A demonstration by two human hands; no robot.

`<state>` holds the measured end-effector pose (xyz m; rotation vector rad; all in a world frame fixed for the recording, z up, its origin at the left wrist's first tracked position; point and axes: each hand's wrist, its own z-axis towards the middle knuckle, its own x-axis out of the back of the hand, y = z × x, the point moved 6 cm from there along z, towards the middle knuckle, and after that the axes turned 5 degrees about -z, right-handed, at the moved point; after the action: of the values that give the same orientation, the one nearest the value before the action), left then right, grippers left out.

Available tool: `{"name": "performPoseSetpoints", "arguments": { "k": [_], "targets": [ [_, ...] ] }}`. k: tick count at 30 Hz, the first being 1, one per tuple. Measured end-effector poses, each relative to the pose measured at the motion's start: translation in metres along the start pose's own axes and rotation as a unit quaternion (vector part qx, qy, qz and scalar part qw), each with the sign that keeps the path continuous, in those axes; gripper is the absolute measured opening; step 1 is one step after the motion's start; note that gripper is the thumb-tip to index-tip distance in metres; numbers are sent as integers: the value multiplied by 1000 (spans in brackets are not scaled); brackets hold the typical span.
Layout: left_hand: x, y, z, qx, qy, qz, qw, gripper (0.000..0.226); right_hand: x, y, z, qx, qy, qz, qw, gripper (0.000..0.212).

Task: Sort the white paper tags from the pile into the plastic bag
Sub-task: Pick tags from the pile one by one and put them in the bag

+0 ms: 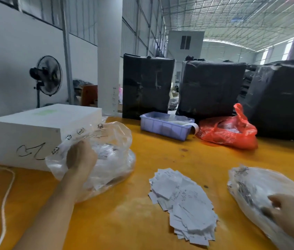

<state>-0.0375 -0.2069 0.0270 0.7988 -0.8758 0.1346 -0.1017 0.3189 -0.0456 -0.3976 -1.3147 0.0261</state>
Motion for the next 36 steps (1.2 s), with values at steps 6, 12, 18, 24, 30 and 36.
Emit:
{"name": "performPoseSetpoints", "arguments": {
  "k": [6, 12, 18, 24, 30, 36],
  "targets": [
    [-19, 33, -2, -160, 111, -96, 976, 29, 32, -7, -22, 4, 64, 85, 994, 17],
    [-30, 103, -75, -337, 93, -191, 917, 25, 51, -3, -25, -20, 113, 334, 936, 16],
    [-63, 135, -146, -231, -237, -425, 843, 9, 51, -55, -47, 10, -48, 625, 779, 9],
    [-91, 144, -185, -33, -537, -515, 668, 80, 19, -130, -94, 179, -280, 530, 780, 17],
    [-84, 137, -173, -56, -503, -503, 701, 30, 11, -131, -95, 166, -300, 471, 813, 30],
    [-85, 135, -168, -17, -477, -536, 696, 23, 10, -123, -89, 117, -256, 522, 805, 13]
  ]
}}
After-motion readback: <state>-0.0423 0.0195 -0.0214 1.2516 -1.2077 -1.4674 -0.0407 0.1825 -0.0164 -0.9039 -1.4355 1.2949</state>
